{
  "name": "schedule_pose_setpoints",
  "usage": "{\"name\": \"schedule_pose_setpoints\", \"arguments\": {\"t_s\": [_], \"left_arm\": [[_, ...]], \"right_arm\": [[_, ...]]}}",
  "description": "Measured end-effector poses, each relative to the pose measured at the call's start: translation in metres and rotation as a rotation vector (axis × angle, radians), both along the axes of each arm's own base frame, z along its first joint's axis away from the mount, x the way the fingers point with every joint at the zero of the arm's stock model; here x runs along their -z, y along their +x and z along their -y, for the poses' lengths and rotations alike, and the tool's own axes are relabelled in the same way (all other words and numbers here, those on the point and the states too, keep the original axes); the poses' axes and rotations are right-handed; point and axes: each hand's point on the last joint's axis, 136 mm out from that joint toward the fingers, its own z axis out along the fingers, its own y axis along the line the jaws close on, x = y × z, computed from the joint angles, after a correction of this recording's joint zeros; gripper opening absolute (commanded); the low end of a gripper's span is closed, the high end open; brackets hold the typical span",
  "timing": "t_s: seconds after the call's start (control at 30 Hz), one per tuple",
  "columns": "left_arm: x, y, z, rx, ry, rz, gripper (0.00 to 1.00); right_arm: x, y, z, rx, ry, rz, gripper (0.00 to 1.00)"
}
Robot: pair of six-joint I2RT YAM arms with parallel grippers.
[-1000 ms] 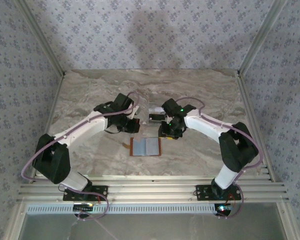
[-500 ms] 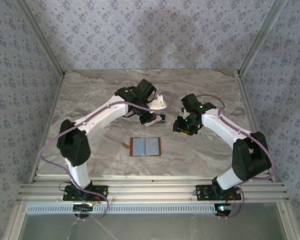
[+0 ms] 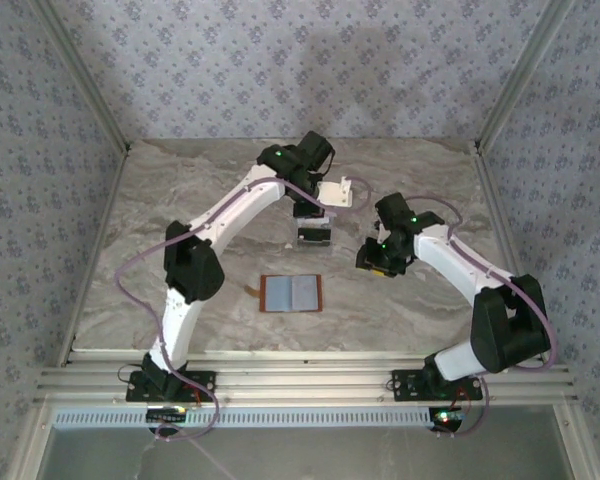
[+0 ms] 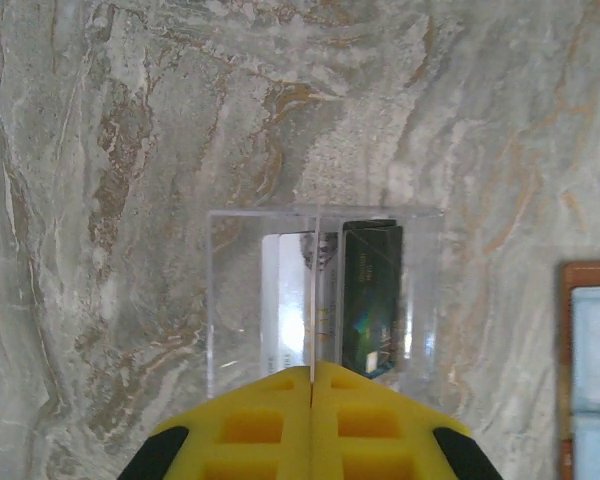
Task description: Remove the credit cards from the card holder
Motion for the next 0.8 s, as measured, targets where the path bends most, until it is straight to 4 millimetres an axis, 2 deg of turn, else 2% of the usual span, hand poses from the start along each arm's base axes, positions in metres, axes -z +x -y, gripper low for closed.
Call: {"name": "schedule_pose_setpoints", "arguments": {"t_s": [0.33, 0.53, 0.8], "left_arm": [[0.014, 0.042, 0.002, 0.025, 0.022, 0.034, 0.00], [0.024, 0.043, -0.001, 0.046, 0.052, 0.024, 0.00], [0.053, 0.047, -0.003, 0.046, 0.098, -0.007, 0.00]], "right_arm": [[0.006, -0.002, 0.010, 0.031, 0.013, -0.028, 0.41], [0.007, 0.000, 0.015, 0.043, 0.020, -0.028, 0.41], [0.008, 0.000, 0.013, 0.039, 0.037, -0.032, 0.41]]}}
